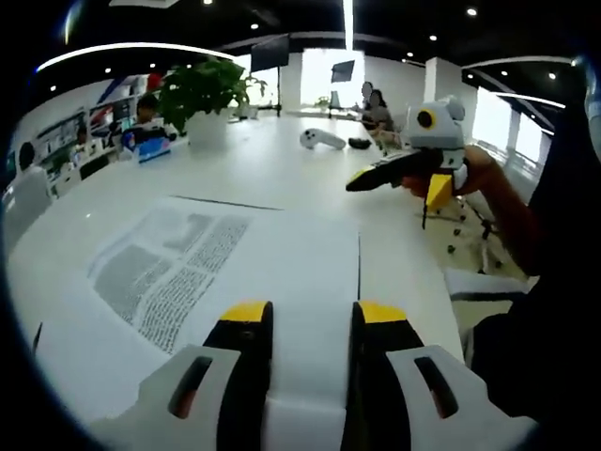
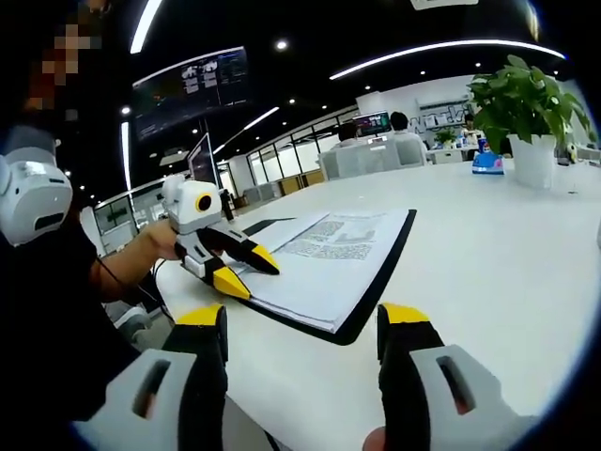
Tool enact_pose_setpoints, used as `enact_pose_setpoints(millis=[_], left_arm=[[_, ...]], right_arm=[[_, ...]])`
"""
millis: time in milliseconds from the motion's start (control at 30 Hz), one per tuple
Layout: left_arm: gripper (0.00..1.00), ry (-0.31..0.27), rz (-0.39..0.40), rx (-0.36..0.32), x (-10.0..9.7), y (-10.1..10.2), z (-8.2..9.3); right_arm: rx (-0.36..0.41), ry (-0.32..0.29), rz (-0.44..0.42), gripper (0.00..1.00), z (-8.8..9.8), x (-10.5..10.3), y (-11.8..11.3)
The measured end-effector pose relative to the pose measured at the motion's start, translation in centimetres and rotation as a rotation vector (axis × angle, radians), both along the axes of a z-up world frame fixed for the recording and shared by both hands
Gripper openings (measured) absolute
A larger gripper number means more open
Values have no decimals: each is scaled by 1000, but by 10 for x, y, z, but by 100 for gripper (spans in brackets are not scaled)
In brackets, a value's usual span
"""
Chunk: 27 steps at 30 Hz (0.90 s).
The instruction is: Flip through the bound document one page at a time
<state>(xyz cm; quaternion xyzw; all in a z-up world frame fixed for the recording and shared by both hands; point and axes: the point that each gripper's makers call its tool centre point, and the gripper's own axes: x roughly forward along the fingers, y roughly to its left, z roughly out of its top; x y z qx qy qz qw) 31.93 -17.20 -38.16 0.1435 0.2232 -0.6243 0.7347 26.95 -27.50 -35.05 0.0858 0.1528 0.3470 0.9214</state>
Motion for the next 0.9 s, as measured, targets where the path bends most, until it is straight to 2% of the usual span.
enact_pose_setpoints(millis=[233,500,900], left_arm=[[36,61,-2,-28,1,0,1],[34,99,-6,-46,0,2,2],[32,105,-6,-57,0,4,2]], right_arm=[[-4,2,6,64,-1,-1,1],[-4,3,4,64,-1,-2,0],[-2,14,1,63,-3,-3,-1]])
